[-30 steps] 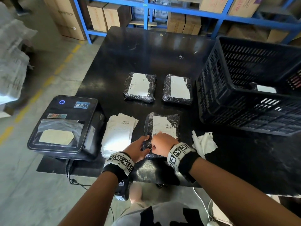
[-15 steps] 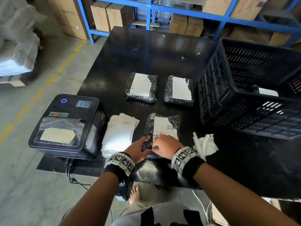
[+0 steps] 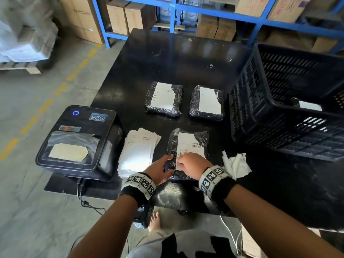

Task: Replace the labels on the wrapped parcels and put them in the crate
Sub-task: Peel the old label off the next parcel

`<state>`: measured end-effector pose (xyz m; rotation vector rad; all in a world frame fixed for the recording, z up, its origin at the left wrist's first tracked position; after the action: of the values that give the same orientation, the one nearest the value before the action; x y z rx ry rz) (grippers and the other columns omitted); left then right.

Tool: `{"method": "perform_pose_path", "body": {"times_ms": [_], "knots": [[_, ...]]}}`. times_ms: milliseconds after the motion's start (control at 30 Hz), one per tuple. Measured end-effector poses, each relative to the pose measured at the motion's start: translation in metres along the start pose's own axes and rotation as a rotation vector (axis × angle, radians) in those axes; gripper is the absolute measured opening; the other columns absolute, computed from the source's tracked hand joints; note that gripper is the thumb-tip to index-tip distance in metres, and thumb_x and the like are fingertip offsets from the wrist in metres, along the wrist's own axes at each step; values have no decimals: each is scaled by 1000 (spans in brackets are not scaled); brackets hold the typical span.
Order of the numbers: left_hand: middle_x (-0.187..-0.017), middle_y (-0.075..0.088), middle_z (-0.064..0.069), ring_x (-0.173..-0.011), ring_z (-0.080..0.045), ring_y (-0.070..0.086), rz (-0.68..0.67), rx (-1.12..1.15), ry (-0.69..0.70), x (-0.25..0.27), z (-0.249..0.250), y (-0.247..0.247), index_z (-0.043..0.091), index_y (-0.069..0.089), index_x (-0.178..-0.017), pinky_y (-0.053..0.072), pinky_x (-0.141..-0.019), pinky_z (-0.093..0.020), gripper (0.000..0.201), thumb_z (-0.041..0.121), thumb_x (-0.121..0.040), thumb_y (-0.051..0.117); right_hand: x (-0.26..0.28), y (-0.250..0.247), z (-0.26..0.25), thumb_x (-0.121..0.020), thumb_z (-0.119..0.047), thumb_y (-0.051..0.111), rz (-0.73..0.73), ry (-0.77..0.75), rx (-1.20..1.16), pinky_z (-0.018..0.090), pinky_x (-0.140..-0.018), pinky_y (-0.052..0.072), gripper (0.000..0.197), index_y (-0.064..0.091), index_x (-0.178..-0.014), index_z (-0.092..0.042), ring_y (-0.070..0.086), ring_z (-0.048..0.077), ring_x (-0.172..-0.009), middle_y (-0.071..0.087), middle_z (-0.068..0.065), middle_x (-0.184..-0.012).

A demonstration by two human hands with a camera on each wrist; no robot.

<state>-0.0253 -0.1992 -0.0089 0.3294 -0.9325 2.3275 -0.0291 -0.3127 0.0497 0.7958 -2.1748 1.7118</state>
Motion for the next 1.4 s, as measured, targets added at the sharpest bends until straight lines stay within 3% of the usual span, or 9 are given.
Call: {"method": "perform_pose_path", "body": {"times_ms": [200, 400, 567, 767, 867, 933, 1100, 1200, 1400], "knots": [[-124, 59, -4, -100, -21, 64, 5, 1, -7, 2, 2, -1, 31, 29, -143, 52, -85, -29, 59, 29, -92, 58, 3, 0, -2, -93, -18, 48, -11, -61, 37, 42, -81, 52, 28, 72, -85, -7, 64, 29, -90, 69, 11, -91], [-139, 50, 1, -107, -16, 61, 2, 24, 6, 2, 4, -2, 28, 30, -143, 48, -90, -28, 60, 26, -90, 59, 2, 0, -20, -96, -14, 47, -22, -42, 174, 27, -54, 35, 17, 62, -94, -7, 51, 27, -75, 47, 7, -70], [-132, 56, -3, -112, -21, 59, -13, 46, -8, 2, 4, -1, 27, 31, -143, 49, -95, -35, 60, 24, -90, 59, -1, 4, -26, -98, -14, 46, -61, -35, 229, 37, -88, 48, 29, 59, -119, 2, 62, 33, -105, 61, 18, -113], [-139, 51, -2, -112, -19, 59, -13, 31, -10, 5, 4, -3, 32, 30, -142, 49, -96, -37, 60, 29, -90, 59, -7, -7, 2, -94, -14, 43, 5, -17, 78, 31, -56, 38, 32, 45, -62, -9, 45, 22, -57, 44, 5, -61], [-136, 53, -3, -111, -22, 61, -23, 60, -28, 5, 3, -2, 33, 31, -142, 50, -96, -36, 59, 28, -90, 60, 0, -21, 26, -93, -27, 52, 152, -26, -85, 33, -79, 52, 22, 69, -94, -14, 65, 20, -86, 71, 2, -93], [-135, 54, -2, -107, -22, 62, -28, 69, -36, 6, 3, -2, 32, 31, -142, 51, -92, -32, 60, 27, -90, 61, 6, -27, 39, -94, -40, 55, 234, 1, -100, 29, -88, 49, 33, 63, -120, -22, 62, 13, -104, 67, -6, -114], [-116, 59, 0, -77, -17, 66, -19, 55, -51, 2, 11, -6, 25, 34, -138, 58, -74, -31, 62, 22, -84, 64, -4, -46, 54, -95, -39, 54, 283, 61, -59, 33, -96, 45, 42, 52, -134, -24, 53, 14, -119, 55, -5, -130], [-137, 44, -2, -94, -15, 59, 6, 14, -24, -3, 20, -11, 22, 36, -135, 54, -78, -26, 64, 25, -79, 68, -22, -58, 53, -94, -36, 56, 245, 76, -36, 38, -100, 43, 45, 50, -136, -25, 50, 16, -123, 51, -7, -134], [-159, -3, 7, -142, -22, 23, 5, -68, 42, -25, 43, -28, 27, 18, -149, 32, -112, -42, 88, 33, -79, 70, -56, -69, 45, -94, -37, 57, 124, 89, 52, 43, -102, 44, 48, 47, -140, -29, 47, 19, -128, 46, -7, -140]]}}
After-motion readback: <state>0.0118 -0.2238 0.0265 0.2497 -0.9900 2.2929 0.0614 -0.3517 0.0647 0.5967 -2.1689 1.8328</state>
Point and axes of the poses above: each hand's wrist, its own x-axis away from the middle knuckle, its own y-axis out of the palm, z = x × y, the point moved 7 cm from there along -x, towards the middle knuckle
